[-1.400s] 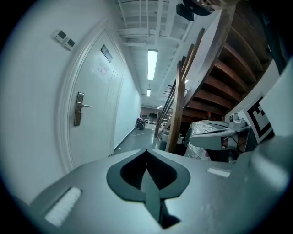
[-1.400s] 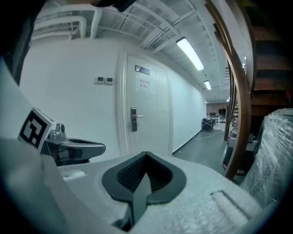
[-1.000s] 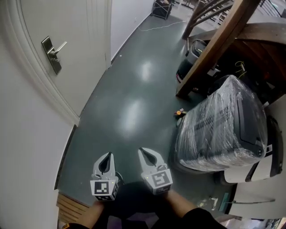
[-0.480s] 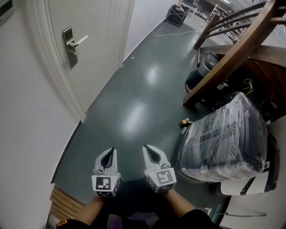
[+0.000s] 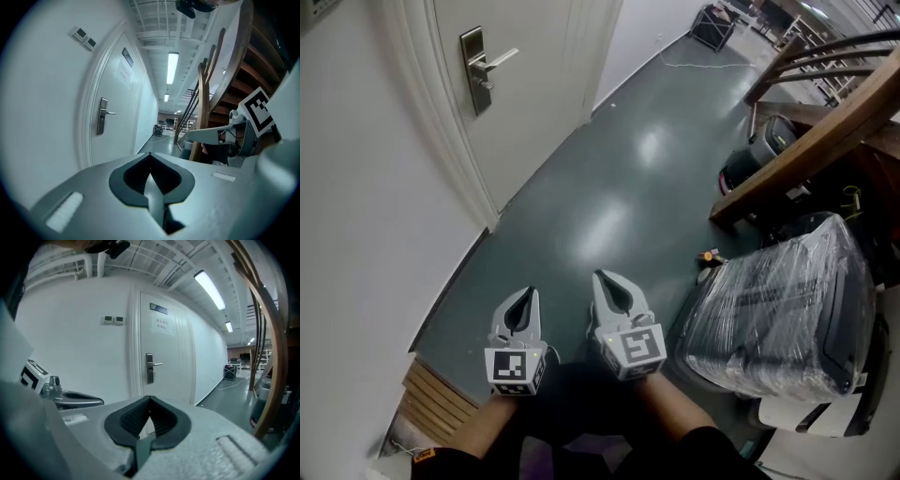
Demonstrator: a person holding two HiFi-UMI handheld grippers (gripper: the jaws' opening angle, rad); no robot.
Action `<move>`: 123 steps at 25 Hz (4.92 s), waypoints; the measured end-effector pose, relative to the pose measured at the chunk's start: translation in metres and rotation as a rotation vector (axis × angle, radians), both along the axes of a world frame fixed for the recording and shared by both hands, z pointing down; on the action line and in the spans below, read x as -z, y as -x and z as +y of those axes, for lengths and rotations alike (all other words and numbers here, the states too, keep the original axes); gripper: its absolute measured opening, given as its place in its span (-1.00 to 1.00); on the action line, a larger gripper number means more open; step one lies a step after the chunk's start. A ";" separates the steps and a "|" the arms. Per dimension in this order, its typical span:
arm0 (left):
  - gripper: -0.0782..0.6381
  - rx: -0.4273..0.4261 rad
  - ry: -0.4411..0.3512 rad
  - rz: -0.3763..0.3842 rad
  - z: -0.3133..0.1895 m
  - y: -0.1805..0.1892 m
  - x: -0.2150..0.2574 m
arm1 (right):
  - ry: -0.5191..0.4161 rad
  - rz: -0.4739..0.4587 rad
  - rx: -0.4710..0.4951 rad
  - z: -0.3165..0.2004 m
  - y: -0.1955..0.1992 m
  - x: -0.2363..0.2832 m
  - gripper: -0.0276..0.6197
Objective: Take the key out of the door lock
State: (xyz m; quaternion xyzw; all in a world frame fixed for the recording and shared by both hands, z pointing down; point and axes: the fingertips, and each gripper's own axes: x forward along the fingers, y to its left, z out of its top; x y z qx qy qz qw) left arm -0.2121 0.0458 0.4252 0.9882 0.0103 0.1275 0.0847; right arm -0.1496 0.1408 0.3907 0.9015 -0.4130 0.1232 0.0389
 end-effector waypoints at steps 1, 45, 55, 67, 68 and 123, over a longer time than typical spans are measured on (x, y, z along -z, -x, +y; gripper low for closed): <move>-0.73 0.014 -0.004 -0.001 -0.001 -0.007 0.000 | 0.000 0.001 0.016 -0.002 -0.007 -0.003 -0.94; -0.73 0.389 -0.026 -0.006 -0.161 -0.327 -0.030 | 0.082 -0.091 0.346 -0.153 -0.351 -0.055 -0.94; -0.73 0.482 -0.096 0.024 -0.269 -0.351 -0.011 | 0.028 -0.119 0.424 -0.275 -0.399 -0.030 -0.94; -0.73 0.753 -0.146 -0.011 -0.334 -0.350 -0.003 | -0.030 -0.294 0.748 -0.390 -0.411 -0.038 -0.93; -0.73 0.785 -0.143 -0.016 -0.336 -0.350 -0.002 | -0.025 -0.309 0.779 -0.395 -0.411 -0.039 -0.93; -0.73 1.025 -0.061 -0.052 -0.334 -0.320 -0.015 | -0.248 -1.381 0.954 -0.417 -0.372 -0.059 -0.87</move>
